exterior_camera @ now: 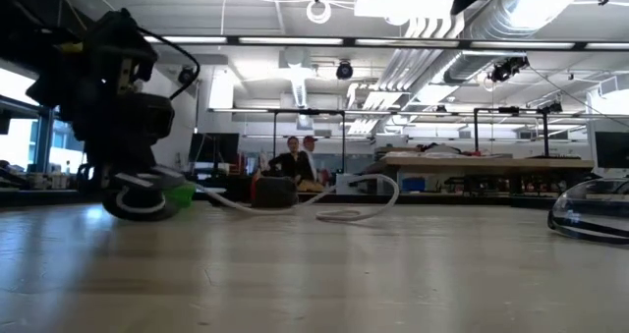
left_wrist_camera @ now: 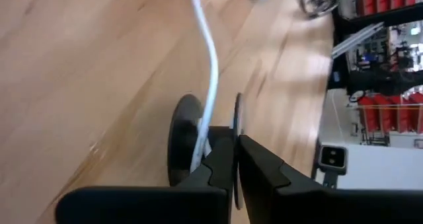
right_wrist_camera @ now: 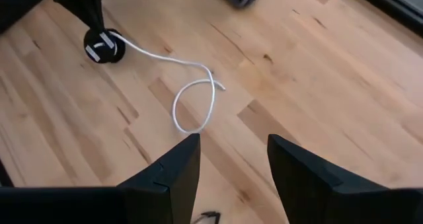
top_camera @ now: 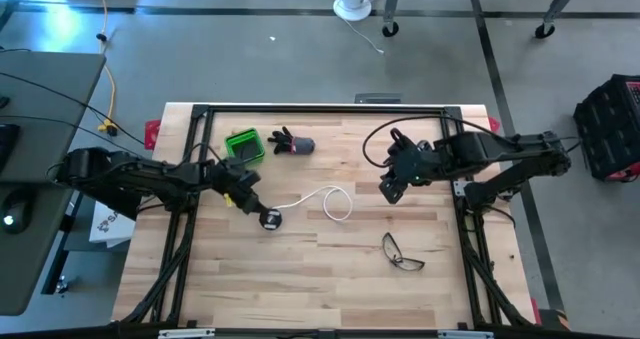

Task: Coil cords
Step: Uncoil the white wire from the spool

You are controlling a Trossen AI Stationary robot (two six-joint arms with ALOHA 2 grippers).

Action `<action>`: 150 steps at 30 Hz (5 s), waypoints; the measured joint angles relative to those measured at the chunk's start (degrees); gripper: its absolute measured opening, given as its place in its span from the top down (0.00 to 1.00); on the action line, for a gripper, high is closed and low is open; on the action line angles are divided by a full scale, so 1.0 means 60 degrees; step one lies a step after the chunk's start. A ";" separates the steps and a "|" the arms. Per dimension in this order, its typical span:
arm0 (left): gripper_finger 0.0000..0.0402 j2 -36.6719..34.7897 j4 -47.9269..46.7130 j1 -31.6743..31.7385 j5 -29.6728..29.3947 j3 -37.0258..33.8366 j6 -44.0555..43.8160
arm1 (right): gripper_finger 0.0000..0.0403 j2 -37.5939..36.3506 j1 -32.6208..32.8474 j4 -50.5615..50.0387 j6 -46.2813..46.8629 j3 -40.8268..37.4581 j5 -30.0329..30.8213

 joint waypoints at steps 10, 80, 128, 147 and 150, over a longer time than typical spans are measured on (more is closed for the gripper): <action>0.72 0.0004 -0.0037 0.0157 0.0915 0.0372 0.0014 | 0.57 0.0044 0.0182 0.0184 0.0598 0.0000 0.0003; 0.41 0.1666 0.1234 -0.6987 -0.7271 0.0421 -1.1180 | 0.57 0.0036 -0.0164 0.0286 -0.0659 0.0000 -0.0034; 0.61 0.1512 0.1009 -0.6049 -0.6651 0.0931 -0.9067 | 0.57 0.0036 -0.0164 0.0564 0.0320 -0.0004 -0.0373; 0.56 0.1508 0.1691 -0.5971 -0.5101 0.0931 -0.8591 | 0.57 0.0036 -0.0164 0.1082 0.0719 -0.0004 -0.0619; 0.56 0.1508 0.1692 -0.5971 -0.4411 0.0931 -0.8038 | 0.57 0.0036 -0.0164 0.1078 0.1115 -0.0004 -0.0620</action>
